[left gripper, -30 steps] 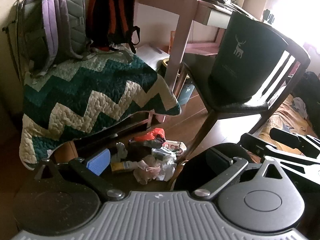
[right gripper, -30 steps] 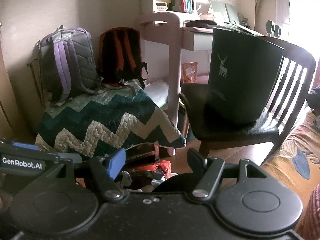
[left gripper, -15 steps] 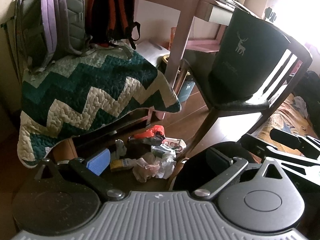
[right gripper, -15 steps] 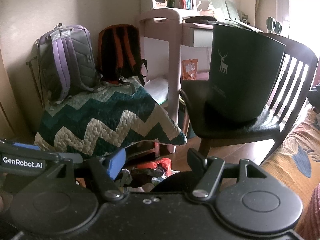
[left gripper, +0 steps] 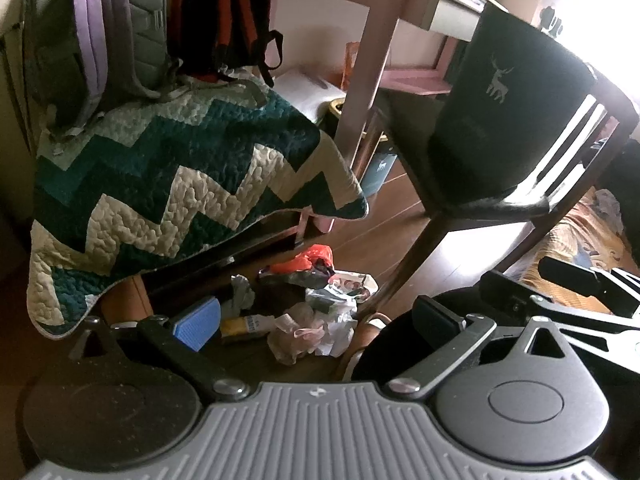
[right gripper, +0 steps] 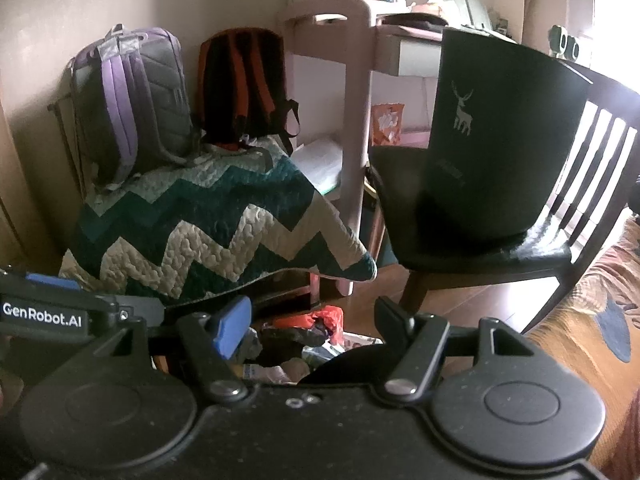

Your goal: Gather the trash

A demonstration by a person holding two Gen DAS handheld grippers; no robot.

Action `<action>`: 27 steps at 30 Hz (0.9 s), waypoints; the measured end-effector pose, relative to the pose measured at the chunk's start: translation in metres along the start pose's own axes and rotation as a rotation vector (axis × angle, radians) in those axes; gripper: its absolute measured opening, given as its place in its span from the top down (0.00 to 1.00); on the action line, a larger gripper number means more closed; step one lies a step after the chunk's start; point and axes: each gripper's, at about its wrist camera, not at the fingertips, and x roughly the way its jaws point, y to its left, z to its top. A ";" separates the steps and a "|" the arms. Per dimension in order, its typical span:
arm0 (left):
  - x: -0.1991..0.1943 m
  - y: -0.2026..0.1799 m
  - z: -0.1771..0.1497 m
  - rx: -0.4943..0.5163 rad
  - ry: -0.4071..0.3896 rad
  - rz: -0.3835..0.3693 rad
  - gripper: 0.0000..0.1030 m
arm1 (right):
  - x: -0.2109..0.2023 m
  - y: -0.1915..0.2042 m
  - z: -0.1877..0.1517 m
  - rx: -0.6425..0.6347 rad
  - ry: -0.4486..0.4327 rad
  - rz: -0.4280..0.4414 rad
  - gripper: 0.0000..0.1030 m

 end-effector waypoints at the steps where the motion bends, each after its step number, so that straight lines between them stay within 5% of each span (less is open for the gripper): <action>1: 0.003 0.001 0.002 -0.001 0.003 -0.001 0.00 | 0.004 -0.001 0.001 0.001 0.003 0.001 0.34; 10: 0.055 0.021 0.031 -0.009 -0.009 0.064 0.00 | 0.068 -0.019 0.026 0.074 0.075 0.044 0.34; 17: 0.125 0.067 0.051 -0.074 0.038 0.112 0.00 | 0.142 -0.038 0.060 0.014 0.107 0.033 0.34; 27: 0.219 0.089 0.050 -0.060 0.119 0.091 0.00 | 0.297 -0.040 0.080 0.046 0.404 0.158 0.34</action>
